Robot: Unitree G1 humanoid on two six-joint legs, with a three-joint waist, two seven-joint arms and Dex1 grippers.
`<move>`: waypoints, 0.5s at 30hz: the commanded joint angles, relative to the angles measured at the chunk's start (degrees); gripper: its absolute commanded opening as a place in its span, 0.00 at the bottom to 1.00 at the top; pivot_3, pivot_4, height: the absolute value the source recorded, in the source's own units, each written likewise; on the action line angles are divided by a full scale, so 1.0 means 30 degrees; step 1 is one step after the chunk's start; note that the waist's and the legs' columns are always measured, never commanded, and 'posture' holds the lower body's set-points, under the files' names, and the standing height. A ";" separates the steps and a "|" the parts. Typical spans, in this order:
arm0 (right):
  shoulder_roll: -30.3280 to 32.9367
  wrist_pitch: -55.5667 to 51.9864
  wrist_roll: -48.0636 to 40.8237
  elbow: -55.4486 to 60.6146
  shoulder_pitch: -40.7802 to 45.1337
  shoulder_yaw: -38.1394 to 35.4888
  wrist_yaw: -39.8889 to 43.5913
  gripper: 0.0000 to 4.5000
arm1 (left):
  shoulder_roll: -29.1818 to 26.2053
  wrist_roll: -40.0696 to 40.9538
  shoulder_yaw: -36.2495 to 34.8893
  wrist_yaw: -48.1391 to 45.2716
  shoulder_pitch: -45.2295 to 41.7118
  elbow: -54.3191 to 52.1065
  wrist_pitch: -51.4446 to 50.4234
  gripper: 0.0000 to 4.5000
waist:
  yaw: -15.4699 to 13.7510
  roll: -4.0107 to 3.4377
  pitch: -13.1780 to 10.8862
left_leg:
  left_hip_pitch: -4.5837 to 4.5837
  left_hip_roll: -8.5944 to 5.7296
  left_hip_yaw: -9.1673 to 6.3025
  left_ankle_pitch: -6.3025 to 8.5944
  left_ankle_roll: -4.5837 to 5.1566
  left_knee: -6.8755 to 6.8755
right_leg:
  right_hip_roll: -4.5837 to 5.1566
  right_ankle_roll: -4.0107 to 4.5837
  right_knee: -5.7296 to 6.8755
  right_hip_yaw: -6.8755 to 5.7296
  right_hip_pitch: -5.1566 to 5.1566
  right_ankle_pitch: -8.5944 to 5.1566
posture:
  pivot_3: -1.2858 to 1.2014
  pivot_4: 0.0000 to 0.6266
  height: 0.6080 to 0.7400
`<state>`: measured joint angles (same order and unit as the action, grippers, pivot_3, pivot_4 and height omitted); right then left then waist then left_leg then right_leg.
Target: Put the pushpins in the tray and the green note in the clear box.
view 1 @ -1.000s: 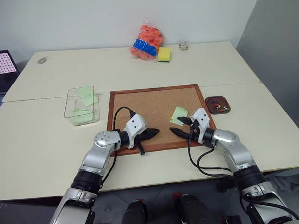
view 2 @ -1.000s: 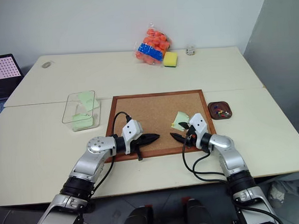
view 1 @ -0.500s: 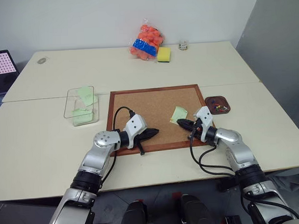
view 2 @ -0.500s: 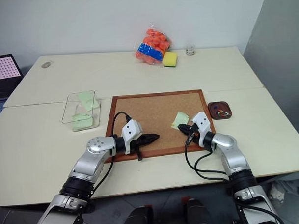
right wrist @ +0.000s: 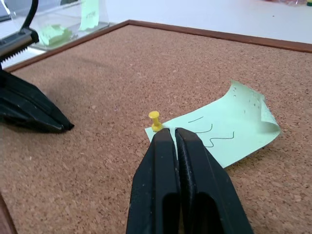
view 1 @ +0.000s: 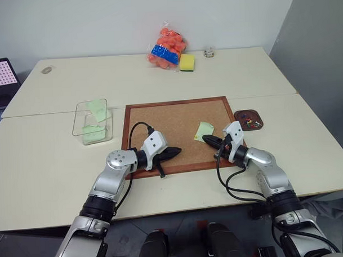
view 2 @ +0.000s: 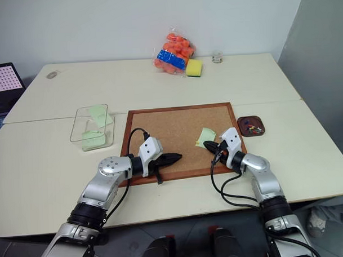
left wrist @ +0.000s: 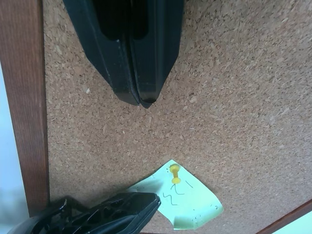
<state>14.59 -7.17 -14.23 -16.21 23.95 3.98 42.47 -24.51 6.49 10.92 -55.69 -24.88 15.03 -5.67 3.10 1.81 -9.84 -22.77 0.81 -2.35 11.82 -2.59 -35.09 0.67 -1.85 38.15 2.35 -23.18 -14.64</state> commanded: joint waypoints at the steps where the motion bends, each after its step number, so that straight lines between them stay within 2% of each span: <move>1: -0.0062 -0.0093 -0.0731 0.1647 0.0254 -0.0478 0.0149 0.00 | -0.0275 -0.0325 0.0252 -0.0042 0.0387 0.0112 -0.0242 0.00 | -0.0005 0.0000 0.0000 | 0.0002 0.0000 -0.0002 0.0000 0.0000 0.0000 | 0.0000 -0.0001 -0.0001 -0.0001 0.0001 -0.0001 | 0.52 0.24 1.00; 15: -0.0116 -0.0735 -0.1539 0.2158 0.0602 -0.1609 -0.0993 0.00 | -0.0174 -0.0356 0.0337 -0.0111 0.0216 0.0347 -0.0097 0.00 | -0.0011 0.0000 0.0000 | -0.0002 0.0001 -0.0002 0.0000 0.0000 0.0001 | -0.0001 0.0001 -0.0003 -0.0002 0.0001 0.0000 | 0.52 0.24 1.00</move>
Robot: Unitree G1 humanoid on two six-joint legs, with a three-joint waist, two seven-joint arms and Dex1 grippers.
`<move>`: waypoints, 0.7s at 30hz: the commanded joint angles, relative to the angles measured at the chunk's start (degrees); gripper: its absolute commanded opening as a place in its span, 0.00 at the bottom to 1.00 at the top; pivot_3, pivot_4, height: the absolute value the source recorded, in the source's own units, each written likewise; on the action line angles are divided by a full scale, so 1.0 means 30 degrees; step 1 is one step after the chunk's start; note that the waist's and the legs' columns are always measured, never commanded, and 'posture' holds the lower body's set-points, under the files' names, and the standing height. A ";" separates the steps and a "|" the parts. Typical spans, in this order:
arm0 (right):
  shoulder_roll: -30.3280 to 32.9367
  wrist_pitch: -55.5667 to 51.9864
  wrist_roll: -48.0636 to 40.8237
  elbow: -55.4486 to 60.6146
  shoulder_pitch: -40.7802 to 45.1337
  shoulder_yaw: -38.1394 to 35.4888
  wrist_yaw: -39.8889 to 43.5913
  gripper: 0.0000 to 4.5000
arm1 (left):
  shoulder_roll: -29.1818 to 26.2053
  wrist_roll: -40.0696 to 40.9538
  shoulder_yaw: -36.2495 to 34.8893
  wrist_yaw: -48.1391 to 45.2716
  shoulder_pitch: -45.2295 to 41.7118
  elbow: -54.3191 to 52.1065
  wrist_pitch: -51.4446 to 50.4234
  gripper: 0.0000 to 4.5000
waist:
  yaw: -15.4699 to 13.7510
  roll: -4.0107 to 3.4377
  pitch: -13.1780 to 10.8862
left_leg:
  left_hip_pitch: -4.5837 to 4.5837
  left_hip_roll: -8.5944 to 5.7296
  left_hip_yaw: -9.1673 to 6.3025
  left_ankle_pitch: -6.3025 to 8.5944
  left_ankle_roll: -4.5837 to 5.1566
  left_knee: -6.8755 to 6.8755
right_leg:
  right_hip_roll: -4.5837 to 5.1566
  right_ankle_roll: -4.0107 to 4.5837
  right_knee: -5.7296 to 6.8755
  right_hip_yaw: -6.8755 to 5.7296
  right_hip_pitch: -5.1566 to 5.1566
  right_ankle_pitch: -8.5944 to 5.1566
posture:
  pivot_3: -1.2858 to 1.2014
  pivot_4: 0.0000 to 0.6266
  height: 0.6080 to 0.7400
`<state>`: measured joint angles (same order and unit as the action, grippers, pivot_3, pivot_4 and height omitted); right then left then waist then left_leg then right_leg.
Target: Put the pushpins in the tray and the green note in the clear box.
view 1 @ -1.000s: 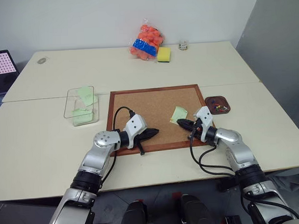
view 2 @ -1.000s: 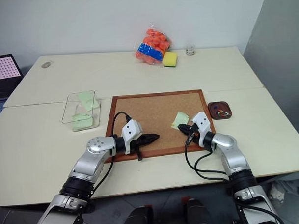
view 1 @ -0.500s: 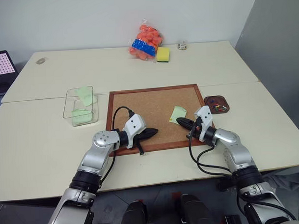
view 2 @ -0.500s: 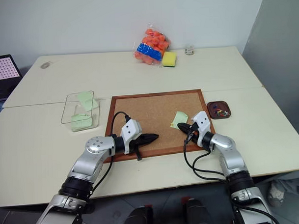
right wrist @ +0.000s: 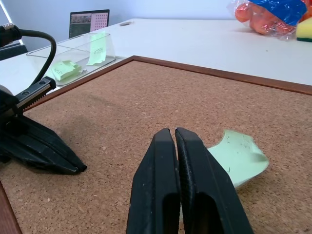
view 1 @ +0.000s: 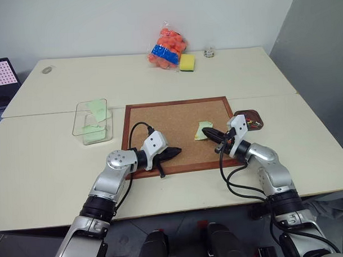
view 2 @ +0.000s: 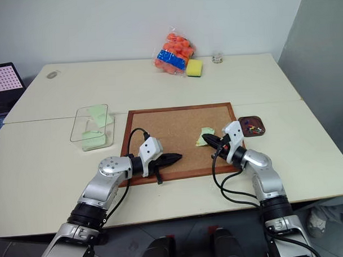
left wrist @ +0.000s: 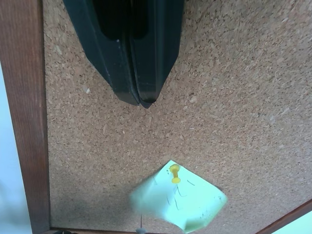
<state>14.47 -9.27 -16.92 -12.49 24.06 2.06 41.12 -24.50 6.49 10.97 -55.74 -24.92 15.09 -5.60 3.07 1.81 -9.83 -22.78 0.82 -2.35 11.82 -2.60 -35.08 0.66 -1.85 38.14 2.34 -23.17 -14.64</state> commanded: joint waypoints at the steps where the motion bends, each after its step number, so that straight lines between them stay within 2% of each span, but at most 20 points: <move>1: -0.0103 -0.0071 -0.0701 0.0908 0.0607 -0.1119 -0.0693 0.00 | -0.0171 -0.0363 0.0329 -0.0093 0.0222 0.0347 -0.0102 0.00 | -0.0001 0.0000 0.0000 | -0.0001 0.0000 0.0000 0.0000 0.0000 0.0000 | 0.0000 -0.0001 -0.0001 0.0000 0.0000 0.0000 | 0.52 0.24 1.00; 5: -0.0108 0.0365 -0.0149 0.0318 0.0868 -0.1616 -0.1802 0.00 | -0.0147 -0.0373 0.0346 -0.0099 0.0200 0.0399 -0.0040 0.00 | -0.0002 0.0000 0.0000 | 0.0000 0.0000 -0.0001 0.0000 0.0000 0.0000 | 0.0000 -0.0003 0.0000 -0.0001 0.0000 -0.0002 | 0.52 0.24 1.00; 9: 0.0189 0.1480 0.1388 -0.1530 0.1723 -0.2316 -0.4529 0.00 | -0.0134 -0.0387 0.0360 -0.0084 0.0186 0.0431 -0.0013 0.00 | -0.0009 0.0000 0.0000 | 0.0000 -0.0001 0.0003 0.0000 0.0000 0.0000 | 0.0000 -0.0003 0.0000 0.0002 -0.0001 -0.0002 | 0.52 0.24 1.00; 14: 0.0572 0.1880 0.1889 -0.4227 0.3271 -0.3774 -0.7496 0.00 | -0.0152 -0.0437 0.0396 -0.0047 0.0213 0.0441 0.0043 0.00 | -0.0039 0.0000 0.0000 | -0.0003 -0.0006 0.0009 0.0000 0.0000 0.0002 | 0.0003 0.0018 -0.0004 0.0006 -0.0003 0.0011 | 0.52 0.24 1.00; 21: 0.1017 0.2106 0.1843 -0.6998 0.4798 -0.4780 -0.8773 0.00 | -0.0186 -0.0466 0.0440 -0.0042 0.0285 0.0396 0.0163 0.00 | -0.0026 -0.0004 -0.0002 | -0.0006 -0.0004 0.0014 0.0000 0.0001 0.0007 | 0.0002 0.0039 -0.0007 0.0011 -0.0004 0.0023 | 0.52 0.24 1.00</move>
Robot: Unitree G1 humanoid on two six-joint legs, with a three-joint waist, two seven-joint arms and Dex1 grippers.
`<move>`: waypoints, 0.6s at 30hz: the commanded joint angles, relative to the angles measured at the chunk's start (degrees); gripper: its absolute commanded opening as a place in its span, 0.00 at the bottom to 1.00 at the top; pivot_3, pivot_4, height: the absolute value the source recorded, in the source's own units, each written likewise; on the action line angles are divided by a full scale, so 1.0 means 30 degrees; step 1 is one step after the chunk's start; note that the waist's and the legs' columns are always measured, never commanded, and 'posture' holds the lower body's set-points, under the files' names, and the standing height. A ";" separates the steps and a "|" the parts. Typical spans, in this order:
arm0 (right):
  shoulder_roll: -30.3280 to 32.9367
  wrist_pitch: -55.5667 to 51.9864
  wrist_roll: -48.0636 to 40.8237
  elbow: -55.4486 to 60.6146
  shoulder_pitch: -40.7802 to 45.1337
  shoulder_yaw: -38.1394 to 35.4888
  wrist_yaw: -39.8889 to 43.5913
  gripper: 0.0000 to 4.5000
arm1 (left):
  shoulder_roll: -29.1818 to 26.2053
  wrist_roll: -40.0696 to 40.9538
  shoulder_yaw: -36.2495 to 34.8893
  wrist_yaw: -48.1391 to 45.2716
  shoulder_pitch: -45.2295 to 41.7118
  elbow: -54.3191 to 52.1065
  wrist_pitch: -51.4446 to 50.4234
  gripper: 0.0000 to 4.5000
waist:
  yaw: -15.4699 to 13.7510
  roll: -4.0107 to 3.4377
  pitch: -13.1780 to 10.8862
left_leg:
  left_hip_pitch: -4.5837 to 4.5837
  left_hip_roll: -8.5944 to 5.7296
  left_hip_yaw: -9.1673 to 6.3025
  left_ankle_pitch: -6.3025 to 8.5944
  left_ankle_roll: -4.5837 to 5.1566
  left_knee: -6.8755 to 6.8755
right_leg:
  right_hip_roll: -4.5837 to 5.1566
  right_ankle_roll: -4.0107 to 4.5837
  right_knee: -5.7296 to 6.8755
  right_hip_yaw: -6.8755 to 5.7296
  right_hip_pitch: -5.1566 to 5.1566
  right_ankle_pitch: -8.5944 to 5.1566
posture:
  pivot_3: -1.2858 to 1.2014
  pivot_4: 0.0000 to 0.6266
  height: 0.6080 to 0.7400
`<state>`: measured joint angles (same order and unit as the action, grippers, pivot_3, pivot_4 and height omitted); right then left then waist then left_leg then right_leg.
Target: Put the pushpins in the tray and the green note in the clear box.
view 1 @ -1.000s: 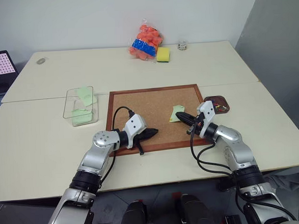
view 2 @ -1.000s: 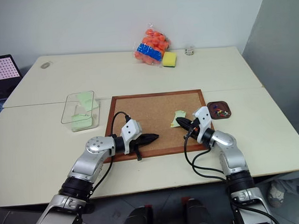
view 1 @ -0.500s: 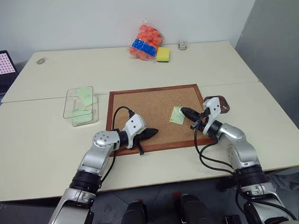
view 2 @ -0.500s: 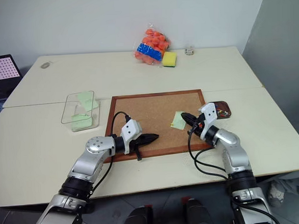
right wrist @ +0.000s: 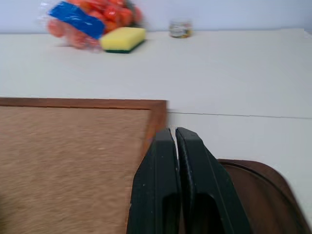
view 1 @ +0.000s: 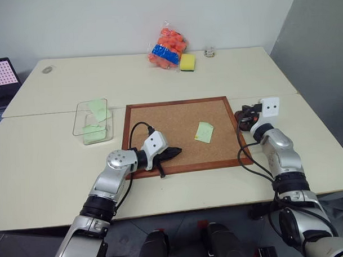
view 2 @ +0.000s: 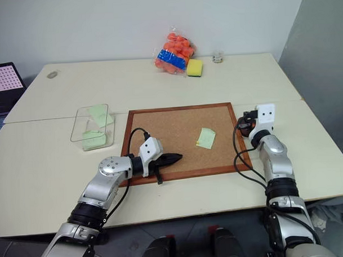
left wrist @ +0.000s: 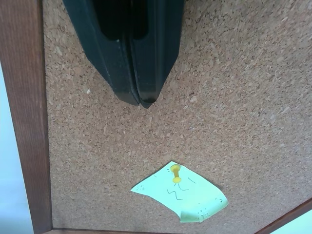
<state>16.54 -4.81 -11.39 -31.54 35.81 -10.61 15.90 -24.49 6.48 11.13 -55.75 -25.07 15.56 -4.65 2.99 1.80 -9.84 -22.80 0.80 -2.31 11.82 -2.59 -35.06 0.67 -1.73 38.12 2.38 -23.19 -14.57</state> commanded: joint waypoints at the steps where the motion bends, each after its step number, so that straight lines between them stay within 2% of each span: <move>1: 0.0355 0.0634 -0.0024 -0.0932 0.1026 -0.0639 -0.0496 0.00 | -0.0192 -0.0463 0.0387 -0.0040 0.0337 0.0237 -0.0144 0.00 | 0.0002 -0.0001 0.0000 | 0.0001 0.0000 0.0003 0.0000 0.0000 0.0000 | 0.0000 -0.0002 0.0001 0.0005 0.0000 -0.0001 | 0.52 0.24 1.00; 3: 0.0432 0.0734 -0.0025 -0.1497 0.1233 -0.0808 -0.0779 0.00 | -0.0211 -0.0454 0.0389 -0.0043 0.0389 0.0159 -0.0144 0.00 | 0.0002 -0.0001 0.0000 | 0.0000 0.0000 0.0003 0.0000 0.0000 0.0000 | 0.0000 -0.0003 0.0001 0.0004 0.0000 -0.0001 | 0.52 0.24 1.00; 5: 0.0458 0.0812 -0.0073 -0.1825 0.1343 -0.0941 -0.0901 0.11 | -0.0229 -0.0454 0.0394 -0.0047 0.0428 0.0110 -0.0134 0.00 | -0.0001 -0.0001 0.0000 | -0.0001 0.0000 0.0002 0.0000 0.0000 0.0000 | 0.0000 -0.0002 0.0001 0.0002 0.0000 -0.0001 | 0.52 0.24 1.00; 6: 0.0455 0.0773 -0.0128 -0.1921 0.1382 -0.1040 -0.1017 0.12 | -0.0246 -0.0453 0.0392 -0.0050 0.0451 0.0084 -0.0136 0.00 | 0.0000 -0.0001 0.0000 | -0.0001 0.0000 0.0002 0.0000 0.0000 0.0000 | 0.0000 -0.0002 0.0000 0.0003 0.0000 -0.0001 | 0.52 0.24 1.00; 9: 0.0531 0.0846 -0.0155 -0.2203 0.1487 -0.1143 -0.1125 0.29 | -0.0292 -0.0468 0.0389 -0.0056 0.0483 0.0065 -0.0131 0.00 | 0.0010 -0.0001 0.0000 | 0.0000 0.0000 0.0004 0.0000 0.0001 0.0000 | 0.0000 -0.0002 0.0002 0.0006 0.0000 -0.0001 | 0.52 0.24 1.00; 14: 0.0669 0.1130 -0.0036 -0.2437 0.1533 -0.1120 -0.1386 0.49 | -0.0310 -0.0496 0.0399 -0.0065 0.0444 0.0126 -0.0105 0.00 | 0.0012 -0.0002 0.0000 | 0.0000 0.0000 0.0004 0.0000 0.0001 0.0000 | 0.0000 -0.0003 0.0003 0.0007 0.0000 -0.0001 | 0.52 0.24 1.00; 18: 0.0698 0.1294 -0.0033 -0.2371 0.1484 -0.1062 -0.1453 0.70 | -0.0273 -0.0502 0.0418 -0.0072 0.0359 0.0190 -0.0090 0.00 | 0.0015 -0.0001 0.0000 | 0.0000 0.0000 0.0003 0.0000 0.0001 0.0000 | 0.0000 -0.0004 0.0001 0.0006 0.0000 -0.0003 | 0.52 0.24 1.00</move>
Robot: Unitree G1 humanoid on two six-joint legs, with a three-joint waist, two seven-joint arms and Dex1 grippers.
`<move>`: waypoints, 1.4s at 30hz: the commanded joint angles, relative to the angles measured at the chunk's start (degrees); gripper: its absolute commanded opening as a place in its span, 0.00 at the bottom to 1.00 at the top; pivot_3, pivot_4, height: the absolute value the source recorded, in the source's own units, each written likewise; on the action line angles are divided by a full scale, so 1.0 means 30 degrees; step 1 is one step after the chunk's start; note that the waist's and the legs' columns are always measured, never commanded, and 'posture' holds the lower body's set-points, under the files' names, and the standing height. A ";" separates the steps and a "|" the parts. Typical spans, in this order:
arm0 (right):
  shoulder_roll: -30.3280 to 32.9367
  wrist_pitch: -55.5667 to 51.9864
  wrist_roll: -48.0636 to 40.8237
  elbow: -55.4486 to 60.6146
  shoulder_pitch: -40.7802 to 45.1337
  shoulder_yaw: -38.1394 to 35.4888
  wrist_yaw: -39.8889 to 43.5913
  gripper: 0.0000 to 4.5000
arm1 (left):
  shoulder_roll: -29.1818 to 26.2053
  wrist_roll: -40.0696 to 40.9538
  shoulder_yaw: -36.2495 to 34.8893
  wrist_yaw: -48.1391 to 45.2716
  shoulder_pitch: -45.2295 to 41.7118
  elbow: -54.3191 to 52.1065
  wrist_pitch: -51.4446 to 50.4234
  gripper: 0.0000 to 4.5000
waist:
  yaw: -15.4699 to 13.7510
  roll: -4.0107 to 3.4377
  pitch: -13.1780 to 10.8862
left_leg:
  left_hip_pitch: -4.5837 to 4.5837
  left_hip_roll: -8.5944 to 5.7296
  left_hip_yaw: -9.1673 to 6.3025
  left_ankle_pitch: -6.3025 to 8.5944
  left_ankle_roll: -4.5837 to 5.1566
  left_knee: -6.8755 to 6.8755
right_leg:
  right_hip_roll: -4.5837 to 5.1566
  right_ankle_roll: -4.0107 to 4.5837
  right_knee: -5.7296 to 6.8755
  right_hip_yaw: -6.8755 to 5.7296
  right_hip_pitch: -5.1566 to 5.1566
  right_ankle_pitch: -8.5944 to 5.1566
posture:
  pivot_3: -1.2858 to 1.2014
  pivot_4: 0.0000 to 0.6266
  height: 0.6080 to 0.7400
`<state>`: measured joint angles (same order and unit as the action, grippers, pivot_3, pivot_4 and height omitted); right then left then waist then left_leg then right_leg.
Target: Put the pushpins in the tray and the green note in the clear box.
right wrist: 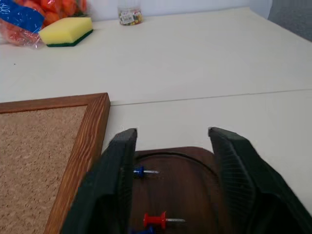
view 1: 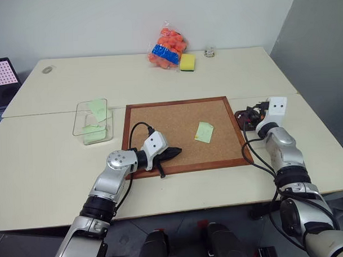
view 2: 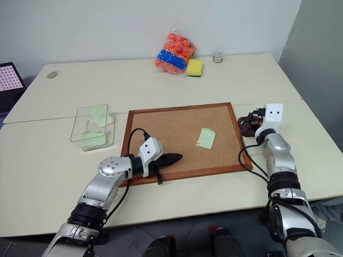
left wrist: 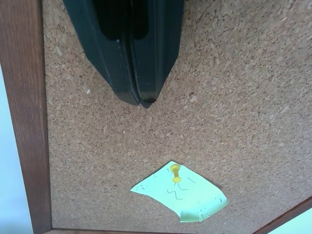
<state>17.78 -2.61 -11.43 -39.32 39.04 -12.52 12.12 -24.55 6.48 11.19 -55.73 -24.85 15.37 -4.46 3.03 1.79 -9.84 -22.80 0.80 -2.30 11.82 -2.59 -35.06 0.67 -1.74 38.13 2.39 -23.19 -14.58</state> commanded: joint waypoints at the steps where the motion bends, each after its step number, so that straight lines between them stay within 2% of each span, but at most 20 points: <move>1: 0.0281 0.0590 -0.0024 0.0292 0.0376 -0.0425 -0.0218 0.73 | -0.0253 -0.0496 0.0400 -0.0088 0.0282 0.0248 -0.0151 0.00 | 0.0001 0.0000 0.0000 | 0.0000 0.0000 0.0001 0.0000 0.0000 0.0000 | 0.0000 0.0000 0.0001 0.0001 0.0000 0.0000 | 0.52 0.24 1.00; 4: 0.0279 0.0712 -0.0068 0.0566 0.0275 -0.0371 -0.0079 0.90 | -0.0239 -0.0491 0.0410 -0.0104 0.0260 0.0265 -0.0146 0.00 | 0.0002 0.0000 0.0000 | -0.0001 -0.0001 0.0001 0.0000 0.0000 0.0000 | 0.0000 0.0001 0.0000 0.0001 0.0000 0.0000 | 0.52 0.24 1.00; 7: 0.0256 0.0887 0.0021 0.1343 -0.0128 0.0200 0.0922 0.99 | -0.0221 -0.0489 0.0424 -0.0109 0.0266 0.0266 -0.0137 0.00 | 0.0002 0.0000 0.0000 | 0.0000 0.0000 0.0001 0.0000 0.0000 0.0000 | 0.0000 0.0000 0.0000 -0.0001 0.0000 0.0000 | 0.52 0.24 1.00; 14: -0.0257 0.0599 -0.0685 0.5820 -0.2461 0.2697 0.5819 0.99 | -0.0251 -0.0461 0.0403 -0.0126 0.0275 0.0273 -0.0140 0.00 | 0.0000 -0.0006 0.0003 | -0.0002 0.0002 -0.0009 0.0000 0.0000 0.0001 | -0.0001 -0.0014 -0.0002 -0.0008 0.0000 -0.0008 | 0.52 0.24 1.00; 22: -0.1048 -0.1084 -0.1434 0.9524 -0.4315 0.5715 0.9527 0.99 | -0.0280 -0.0462 0.0408 -0.0061 0.0272 0.0175 -0.0233 0.00 | -0.0008 -0.0007 0.0003 | -0.0002 0.0005 -0.0018 0.0000 0.0000 -0.0001 | -0.0003 -0.0024 -0.0001 -0.0017 0.0000 -0.0014 | 0.52 0.24 1.00; 27: -0.1535 -0.1188 -0.0382 0.8428 -0.4020 0.6826 0.9635 0.99 | -0.0253 -0.0481 0.0455 0.0015 0.0323 0.0037 -0.0268 0.00 | -0.0017 -0.0007 0.0003 | -0.0003 0.0002 -0.0017 0.0000 0.0000 -0.0003 | -0.0001 -0.0029 -0.0004 -0.0017 0.0001 -0.0017 | 0.52 0.24 1.00; 40: -0.2695 0.0786 0.1181 0.4160 -0.2172 0.7090 0.9210 0.99 | -0.0412 -0.0438 0.0349 0.0238 0.0722 -0.0418 -0.0408 0.00 | 0.0007 -0.0007 0.0002 | 0.0000 0.0014 -0.0018 0.0000 -0.0001 0.0000 | -0.0015 -0.0012 -0.0002 -0.0018 -0.0001 -0.0009 | 0.52 0.24 1.00; 42: -0.2867 0.0954 0.1314 0.3823 -0.2039 0.7081 0.9274 0.91 | -0.0403 -0.0433 0.0357 0.0296 0.0727 -0.0448 -0.0437 0.00 | 0.0018 -0.0006 0.0003 | 0.0002 0.0015 -0.0016 0.0000 -0.0001 -0.0001 | -0.0015 -0.0006 -0.0002 -0.0014 -0.0002 -0.0005 | 0.52 0.24 1.00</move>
<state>9.90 -1.43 -7.81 -27.62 31.48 8.52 39.81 -25.01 6.45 11.38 -54.57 -23.90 13.82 -4.84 3.08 1.77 -9.83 -22.79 0.85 -2.35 11.82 -2.59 -35.07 0.63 -1.77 38.12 2.36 -23.19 -14.60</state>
